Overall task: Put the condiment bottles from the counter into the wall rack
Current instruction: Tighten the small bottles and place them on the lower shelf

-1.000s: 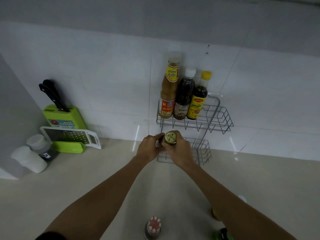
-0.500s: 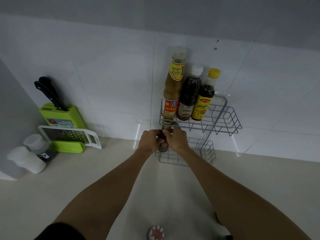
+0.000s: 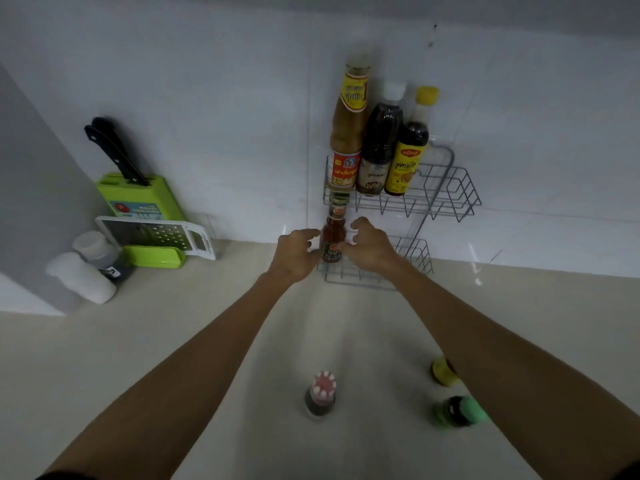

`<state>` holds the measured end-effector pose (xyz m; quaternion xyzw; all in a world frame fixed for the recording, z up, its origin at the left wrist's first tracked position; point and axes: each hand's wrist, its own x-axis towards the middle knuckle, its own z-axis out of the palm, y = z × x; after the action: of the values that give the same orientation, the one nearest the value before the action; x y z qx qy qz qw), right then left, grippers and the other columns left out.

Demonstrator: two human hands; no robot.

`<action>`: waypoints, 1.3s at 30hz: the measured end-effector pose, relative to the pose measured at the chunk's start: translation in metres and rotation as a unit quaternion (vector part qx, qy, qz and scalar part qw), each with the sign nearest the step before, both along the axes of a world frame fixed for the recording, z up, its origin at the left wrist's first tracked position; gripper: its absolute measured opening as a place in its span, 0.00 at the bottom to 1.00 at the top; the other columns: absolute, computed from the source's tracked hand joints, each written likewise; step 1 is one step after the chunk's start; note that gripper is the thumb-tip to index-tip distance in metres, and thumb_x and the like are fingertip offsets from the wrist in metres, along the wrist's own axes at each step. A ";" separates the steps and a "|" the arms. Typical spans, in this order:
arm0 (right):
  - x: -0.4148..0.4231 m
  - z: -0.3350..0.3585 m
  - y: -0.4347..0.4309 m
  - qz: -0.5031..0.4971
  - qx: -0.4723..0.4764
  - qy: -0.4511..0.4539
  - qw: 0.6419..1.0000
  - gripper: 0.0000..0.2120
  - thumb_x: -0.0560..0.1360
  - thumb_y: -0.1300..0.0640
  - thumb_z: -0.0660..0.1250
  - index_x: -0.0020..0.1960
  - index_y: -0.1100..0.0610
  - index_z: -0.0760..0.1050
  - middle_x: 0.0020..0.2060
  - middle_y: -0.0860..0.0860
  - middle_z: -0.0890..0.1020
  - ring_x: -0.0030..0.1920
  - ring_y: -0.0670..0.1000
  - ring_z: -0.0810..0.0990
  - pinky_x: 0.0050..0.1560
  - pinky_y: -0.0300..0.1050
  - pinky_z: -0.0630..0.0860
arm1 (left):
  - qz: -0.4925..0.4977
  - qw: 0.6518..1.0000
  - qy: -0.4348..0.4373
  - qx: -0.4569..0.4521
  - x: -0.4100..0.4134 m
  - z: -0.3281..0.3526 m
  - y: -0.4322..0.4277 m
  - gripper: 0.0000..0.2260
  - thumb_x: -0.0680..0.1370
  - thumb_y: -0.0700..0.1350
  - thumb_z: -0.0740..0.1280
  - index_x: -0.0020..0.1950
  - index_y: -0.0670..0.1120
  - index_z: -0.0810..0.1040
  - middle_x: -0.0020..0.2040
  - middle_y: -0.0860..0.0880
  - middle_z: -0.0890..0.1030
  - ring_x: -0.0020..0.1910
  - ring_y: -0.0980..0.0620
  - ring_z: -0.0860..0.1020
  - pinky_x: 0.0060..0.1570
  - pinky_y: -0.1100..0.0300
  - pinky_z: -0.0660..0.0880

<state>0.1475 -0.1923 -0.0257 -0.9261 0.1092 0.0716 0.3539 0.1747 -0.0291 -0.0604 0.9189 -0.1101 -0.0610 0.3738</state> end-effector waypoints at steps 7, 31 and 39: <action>-0.102 0.008 0.017 0.098 0.022 -0.006 0.995 0.17 0.76 0.47 0.67 0.62 0.52 0.74 0.57 0.51 0.80 0.52 0.49 0.79 0.44 0.38 0.72 | -0.045 0.998 0.042 0.003 -0.101 0.013 0.040 0.16 0.77 0.35 0.66 0.64 0.44 0.80 0.63 0.47 0.82 0.59 0.50 0.82 0.65 0.62 0.73; -0.207 0.049 -0.001 0.302 -0.301 -0.327 0.843 0.21 0.76 0.42 0.56 0.34 0.56 0.68 0.27 0.49 0.69 0.26 0.50 0.65 0.27 0.42 0.58 | -0.182 0.966 0.169 -0.068 -0.216 0.028 0.004 0.07 0.66 0.44 0.75 0.34 0.47 0.78 0.34 0.50 0.82 0.36 0.53 0.81 0.45 0.53 0.79; -0.205 0.075 -0.017 0.246 -0.248 -0.453 0.820 0.20 0.77 0.49 0.57 0.29 0.57 0.66 0.25 0.48 0.66 0.24 0.50 0.62 0.24 0.42 0.57 | -0.201 0.974 0.054 -0.089 -0.220 0.066 -0.014 0.10 0.70 0.42 0.74 0.32 0.52 0.76 0.29 0.51 0.82 0.30 0.54 0.82 0.39 0.60 0.81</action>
<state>-0.0572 -0.2097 0.0495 -0.9065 -0.2812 -0.3010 0.0928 -0.0451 -0.0433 0.0060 0.8363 -0.2773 -0.1747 0.4394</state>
